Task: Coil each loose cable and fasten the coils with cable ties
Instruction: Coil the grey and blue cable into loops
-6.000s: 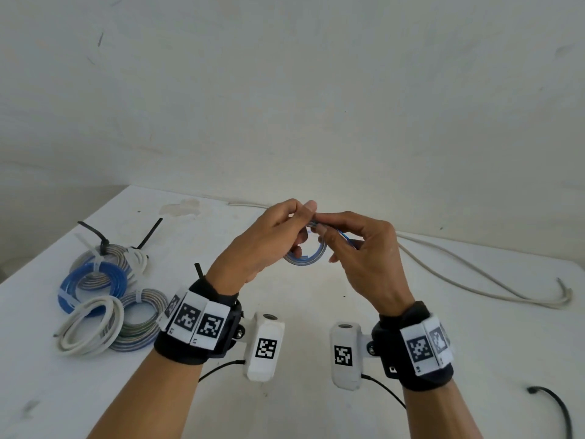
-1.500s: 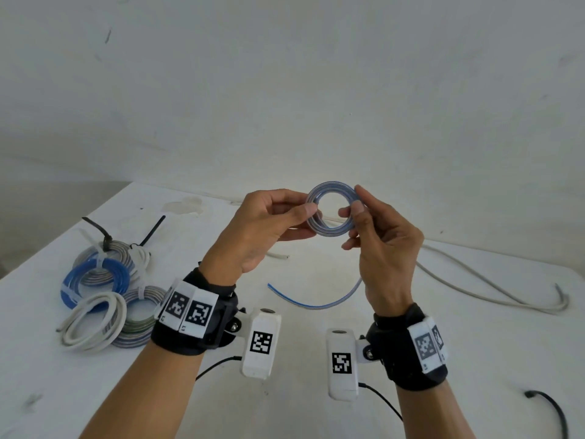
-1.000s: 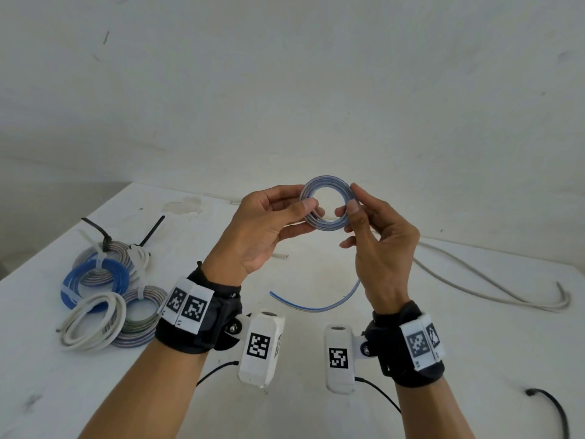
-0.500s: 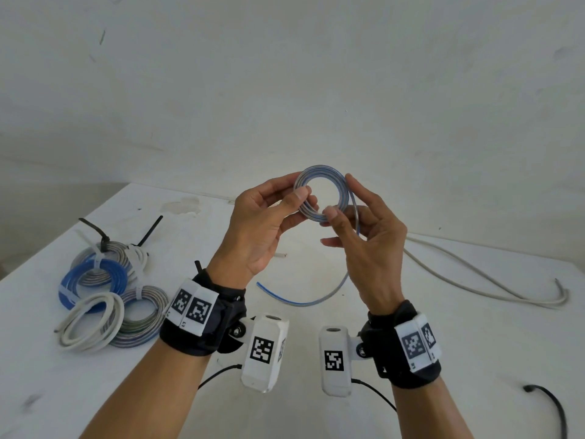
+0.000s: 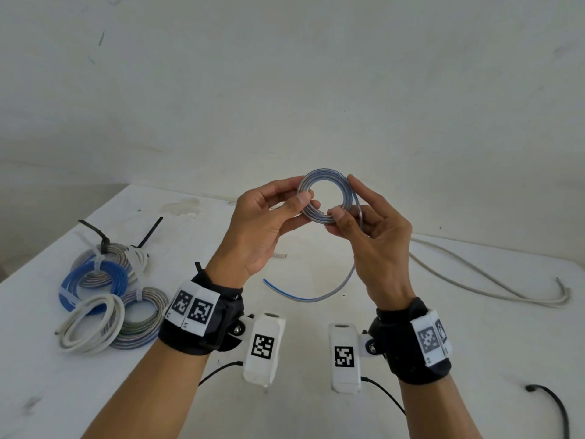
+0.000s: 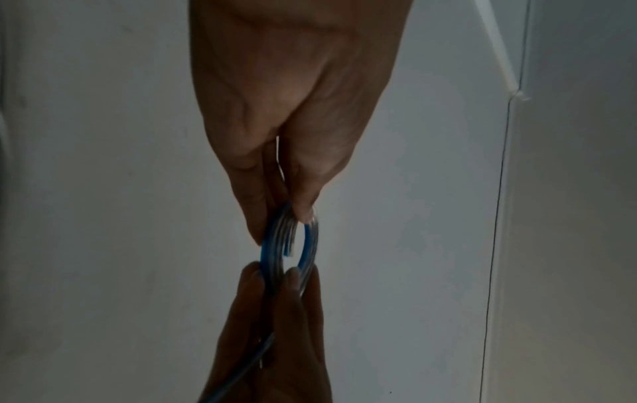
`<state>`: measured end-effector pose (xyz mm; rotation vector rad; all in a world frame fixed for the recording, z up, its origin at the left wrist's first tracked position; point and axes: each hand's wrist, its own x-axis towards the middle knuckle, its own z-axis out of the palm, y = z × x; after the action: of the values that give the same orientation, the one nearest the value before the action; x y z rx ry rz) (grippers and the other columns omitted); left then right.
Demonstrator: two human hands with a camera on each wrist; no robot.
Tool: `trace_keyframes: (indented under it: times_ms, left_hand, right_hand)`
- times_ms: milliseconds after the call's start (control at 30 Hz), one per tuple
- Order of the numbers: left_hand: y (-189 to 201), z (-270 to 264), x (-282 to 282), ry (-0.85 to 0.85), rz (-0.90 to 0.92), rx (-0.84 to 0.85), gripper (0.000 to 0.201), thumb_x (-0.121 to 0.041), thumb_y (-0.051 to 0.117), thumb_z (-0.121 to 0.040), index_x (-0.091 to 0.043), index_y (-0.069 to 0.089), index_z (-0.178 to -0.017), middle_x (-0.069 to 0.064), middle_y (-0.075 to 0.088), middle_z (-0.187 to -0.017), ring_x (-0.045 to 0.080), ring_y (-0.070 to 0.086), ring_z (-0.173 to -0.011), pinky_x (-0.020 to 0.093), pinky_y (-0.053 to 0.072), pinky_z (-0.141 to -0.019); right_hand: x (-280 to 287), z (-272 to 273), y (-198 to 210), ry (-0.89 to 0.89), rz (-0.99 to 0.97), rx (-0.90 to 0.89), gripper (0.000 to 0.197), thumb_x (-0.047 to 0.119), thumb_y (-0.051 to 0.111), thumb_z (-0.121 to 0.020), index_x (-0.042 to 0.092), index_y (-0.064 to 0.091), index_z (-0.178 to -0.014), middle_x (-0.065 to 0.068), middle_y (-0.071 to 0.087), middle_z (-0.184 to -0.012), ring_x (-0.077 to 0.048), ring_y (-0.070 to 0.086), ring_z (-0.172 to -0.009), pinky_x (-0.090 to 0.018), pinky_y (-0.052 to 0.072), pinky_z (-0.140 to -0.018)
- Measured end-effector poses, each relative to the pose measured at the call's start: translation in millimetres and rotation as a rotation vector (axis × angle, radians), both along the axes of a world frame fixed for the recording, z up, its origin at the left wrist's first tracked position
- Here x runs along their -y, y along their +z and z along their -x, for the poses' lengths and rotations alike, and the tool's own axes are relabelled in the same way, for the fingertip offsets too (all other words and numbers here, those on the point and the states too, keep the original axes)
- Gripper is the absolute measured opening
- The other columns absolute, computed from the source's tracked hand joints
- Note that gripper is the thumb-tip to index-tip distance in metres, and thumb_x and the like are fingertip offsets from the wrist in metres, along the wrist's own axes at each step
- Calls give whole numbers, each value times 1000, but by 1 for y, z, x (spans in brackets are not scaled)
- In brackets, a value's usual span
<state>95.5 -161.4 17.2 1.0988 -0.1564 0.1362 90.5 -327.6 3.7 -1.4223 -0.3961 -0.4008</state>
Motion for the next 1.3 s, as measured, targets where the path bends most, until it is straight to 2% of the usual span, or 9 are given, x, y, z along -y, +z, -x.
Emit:
trace_keyframes:
  times_ms: [100, 233, 467, 600, 733, 900, 967, 1067, 1300]
  left_hand:
    - [-1, 0, -5, -78, -70, -22, 43, -8, 77, -76, 0, 68, -117, 20, 74, -109, 28, 74, -95, 36, 60, -85]
    - [-3, 1, -6, -48, -110, -31, 31, -1, 75, -83, 1, 69, -113, 21, 75, -106, 29, 74, -92, 34, 60, -82]
    - [-5, -3, -4, 34, -97, -10, 26, 1, 76, -83, -1, 71, -109, 14, 75, -96, 27, 75, -85, 33, 61, -77]
    - [-6, -4, -7, 10, -95, -31, 26, 1, 75, -83, -2, 72, -109, 16, 75, -99, 27, 75, -87, 32, 61, -78]
    - [-4, -4, -8, -22, -80, -39, 23, 1, 74, -84, -5, 73, -106, 18, 74, -98, 26, 75, -87, 31, 60, -78]
    - [-5, -3, -7, -40, -40, -53, 23, 1, 74, -82, -5, 71, -105, 15, 73, -94, 25, 75, -85, 30, 60, -76]
    - [-5, -3, -7, -57, -86, -47, 25, -3, 74, -85, -5, 70, -109, 15, 73, -99, 26, 75, -90, 32, 61, -80]
    - [0, -4, -16, -109, -250, -54, 43, -30, 71, -86, -10, 64, -123, 11, 75, -108, 25, 74, -99, 33, 60, -84]
    - [-3, 2, -8, -218, -410, -108, 50, -42, 44, -105, 3, 64, -114, 2, 59, -72, 13, 51, -59, 28, 46, -64]
  right_hand:
    - [1, -2, -1, 2, -7, -10, 48, 1, 70, -92, 22, 62, -134, -10, 65, -82, -24, 71, -80, -33, 61, -81]
    - [1, -1, -1, 18, -3, -16, 49, 3, 70, -92, 22, 61, -136, -19, 63, -83, -26, 70, -79, -33, 60, -81]
    - [-4, 1, 0, 1, 19, -8, 48, 3, 70, -93, 25, 61, -135, -9, 62, -78, -20, 70, -78, -29, 61, -77]
    - [-4, 5, 1, -19, 51, -11, 44, 7, 68, -95, 26, 61, -134, -21, 69, -86, -26, 75, -81, -31, 63, -72]
    - [-6, 6, 4, -70, -9, -15, 30, 7, 68, -95, 19, 57, -120, -16, 76, -87, -29, 76, -82, -38, 64, -70]
    - [-8, 6, 0, -102, -92, -30, 19, 7, 72, -93, 15, 64, -108, -16, 77, -90, -32, 76, -84, -32, 60, -64]
    - [-7, 5, 0, -109, -85, -25, 20, 8, 74, -91, 16, 67, -108, -17, 76, -95, -31, 75, -88, -31, 60, -64]
    - [3, 3, 1, -45, 70, 1, 18, 8, 71, -93, 18, 72, -108, -9, 77, -97, -26, 75, -90, -29, 61, -64]
    - [10, 4, 2, 108, 288, -16, 27, 6, 67, -96, 29, 77, -104, 3, 77, -88, -15, 70, -80, -27, 57, -59]
